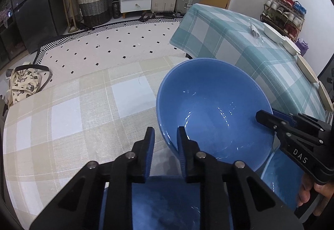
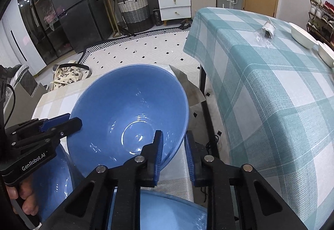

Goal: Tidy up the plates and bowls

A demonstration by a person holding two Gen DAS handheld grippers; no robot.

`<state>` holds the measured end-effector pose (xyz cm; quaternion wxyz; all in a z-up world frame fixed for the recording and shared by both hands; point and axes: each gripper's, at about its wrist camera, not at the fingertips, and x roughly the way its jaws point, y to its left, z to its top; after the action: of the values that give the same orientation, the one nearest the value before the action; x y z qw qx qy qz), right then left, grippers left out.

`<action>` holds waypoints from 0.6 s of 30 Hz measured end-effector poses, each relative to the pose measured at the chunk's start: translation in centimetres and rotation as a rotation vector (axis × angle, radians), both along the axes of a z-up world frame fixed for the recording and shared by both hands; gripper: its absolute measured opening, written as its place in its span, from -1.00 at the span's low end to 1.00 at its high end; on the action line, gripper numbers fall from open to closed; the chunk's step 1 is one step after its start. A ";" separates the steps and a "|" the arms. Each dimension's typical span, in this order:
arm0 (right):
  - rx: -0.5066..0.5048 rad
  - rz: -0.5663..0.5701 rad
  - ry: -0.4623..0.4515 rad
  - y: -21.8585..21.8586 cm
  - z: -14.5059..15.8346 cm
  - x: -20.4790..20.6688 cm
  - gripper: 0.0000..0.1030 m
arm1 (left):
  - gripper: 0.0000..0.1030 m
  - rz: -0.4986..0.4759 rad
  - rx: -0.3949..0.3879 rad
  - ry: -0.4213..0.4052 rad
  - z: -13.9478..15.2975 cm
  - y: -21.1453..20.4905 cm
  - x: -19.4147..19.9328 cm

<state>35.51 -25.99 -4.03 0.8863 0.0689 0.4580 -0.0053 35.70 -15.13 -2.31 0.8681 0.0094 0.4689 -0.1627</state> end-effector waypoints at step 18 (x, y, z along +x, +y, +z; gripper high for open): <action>-0.036 0.005 -0.029 0.3 0.4 -0.3 -0.66 | -0.72 -0.012 0.027 -0.057 0.7 -0.6 -0.3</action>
<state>35.26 -25.72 -3.61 0.8939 0.0517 0.4451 -0.0104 35.41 -15.71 -1.57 0.8798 0.0284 0.4462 -0.1613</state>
